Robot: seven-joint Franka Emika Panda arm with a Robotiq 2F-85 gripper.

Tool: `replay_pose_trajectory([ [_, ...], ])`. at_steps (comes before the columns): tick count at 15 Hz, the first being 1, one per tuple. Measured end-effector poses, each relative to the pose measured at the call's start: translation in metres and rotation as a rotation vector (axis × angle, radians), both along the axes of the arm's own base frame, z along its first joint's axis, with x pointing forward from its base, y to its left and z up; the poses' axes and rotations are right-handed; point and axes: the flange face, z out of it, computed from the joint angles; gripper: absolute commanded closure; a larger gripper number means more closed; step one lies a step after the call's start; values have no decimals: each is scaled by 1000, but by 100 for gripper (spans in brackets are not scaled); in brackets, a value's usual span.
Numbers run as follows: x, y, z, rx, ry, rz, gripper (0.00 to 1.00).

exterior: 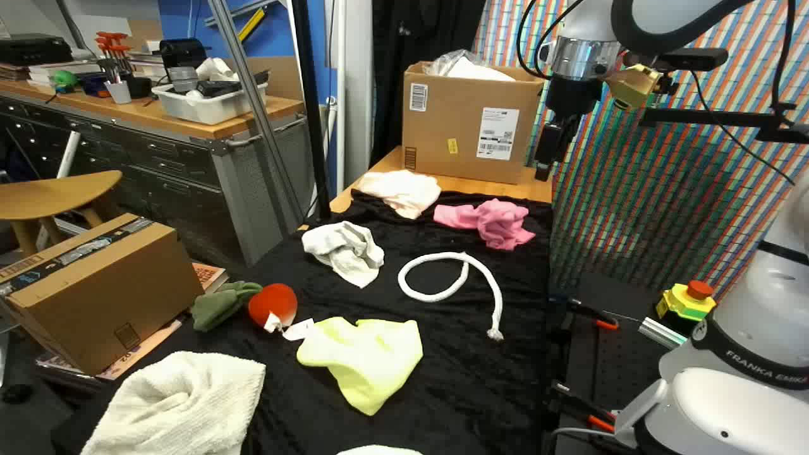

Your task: Put the things on one heap

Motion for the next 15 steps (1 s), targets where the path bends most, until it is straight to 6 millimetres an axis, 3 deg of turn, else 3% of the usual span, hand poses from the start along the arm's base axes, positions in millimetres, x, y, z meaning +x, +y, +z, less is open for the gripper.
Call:
replay_pose_trajectory([
  [5, 3, -1, 7, -3, -15, -1, 0],
  [15, 6, 7, 1, -6, 2, 21, 0],
])
